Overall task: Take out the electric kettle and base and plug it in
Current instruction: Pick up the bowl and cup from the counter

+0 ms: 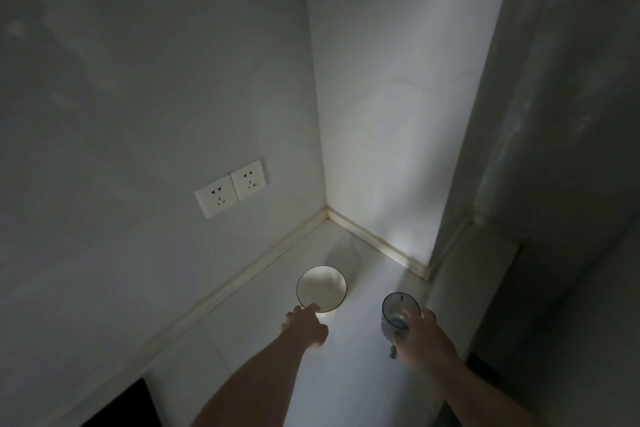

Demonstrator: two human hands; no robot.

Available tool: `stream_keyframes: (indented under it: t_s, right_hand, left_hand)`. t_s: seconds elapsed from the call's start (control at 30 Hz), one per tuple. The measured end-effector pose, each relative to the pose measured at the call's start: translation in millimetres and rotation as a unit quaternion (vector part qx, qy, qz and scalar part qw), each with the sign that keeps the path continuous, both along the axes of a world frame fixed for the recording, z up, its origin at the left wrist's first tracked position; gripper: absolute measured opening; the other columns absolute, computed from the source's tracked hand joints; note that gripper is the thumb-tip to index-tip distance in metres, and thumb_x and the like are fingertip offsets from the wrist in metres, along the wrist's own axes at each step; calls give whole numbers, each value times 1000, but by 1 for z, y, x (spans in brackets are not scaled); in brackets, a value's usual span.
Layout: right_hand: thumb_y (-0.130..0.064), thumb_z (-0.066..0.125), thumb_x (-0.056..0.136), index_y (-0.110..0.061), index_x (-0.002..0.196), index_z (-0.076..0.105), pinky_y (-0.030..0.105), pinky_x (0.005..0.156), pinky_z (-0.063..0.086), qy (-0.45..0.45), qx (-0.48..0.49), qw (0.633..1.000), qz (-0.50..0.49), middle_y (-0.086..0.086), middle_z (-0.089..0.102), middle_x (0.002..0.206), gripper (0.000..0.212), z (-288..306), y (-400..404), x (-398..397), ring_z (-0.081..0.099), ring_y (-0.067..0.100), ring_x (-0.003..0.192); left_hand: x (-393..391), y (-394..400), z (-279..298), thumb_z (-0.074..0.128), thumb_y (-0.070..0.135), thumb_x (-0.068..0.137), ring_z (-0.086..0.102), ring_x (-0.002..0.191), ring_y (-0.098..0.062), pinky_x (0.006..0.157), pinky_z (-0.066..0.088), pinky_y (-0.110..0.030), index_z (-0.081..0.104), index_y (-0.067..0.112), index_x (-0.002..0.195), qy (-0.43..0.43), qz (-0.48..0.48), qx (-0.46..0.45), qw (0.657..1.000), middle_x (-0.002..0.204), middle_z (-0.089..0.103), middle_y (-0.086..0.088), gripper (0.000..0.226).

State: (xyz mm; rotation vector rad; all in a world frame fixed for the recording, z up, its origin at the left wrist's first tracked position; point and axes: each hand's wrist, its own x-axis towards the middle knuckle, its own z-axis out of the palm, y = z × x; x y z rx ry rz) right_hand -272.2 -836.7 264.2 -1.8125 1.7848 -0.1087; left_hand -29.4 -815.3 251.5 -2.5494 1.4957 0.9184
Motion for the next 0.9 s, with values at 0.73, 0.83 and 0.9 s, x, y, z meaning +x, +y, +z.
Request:
stream_keyframes:
  t_s: [0.73, 0.83, 0.9]
  right_hand:
    - [-33, 56, 88, -33, 131, 53, 33, 90, 51, -17, 10, 999, -31, 3, 48, 134, 43, -18, -9, 0, 63, 26, 113]
    - [-39, 52, 82, -38, 129, 55, 35, 88, 54, -25, 31, 999, -29, 0, 58, 122, 47, -30, -6, 1, 65, 21, 107]
    - [-39, 56, 86, -32, 130, 55, 36, 88, 54, -5, 41, 999, -21, 3, 60, 120, 45, -36, -3, 4, 63, 24, 111]
  left_hand:
    - [15, 25, -25, 74, 49, 82, 63, 90, -22, 69, 45, -33, 59, 29, 93, 37, 120, -237, 963, 97, 69, 9, 27]
    - [19, 39, -19, 75, 48, 83, 62, 87, -22, 70, 45, -32, 59, 29, 93, 44, 133, -258, 956, 96, 68, 11, 27]
    - [19, 47, -15, 75, 48, 82, 61, 85, -21, 69, 46, -32, 59, 29, 92, 50, 139, -268, 952, 95, 68, 12, 27]
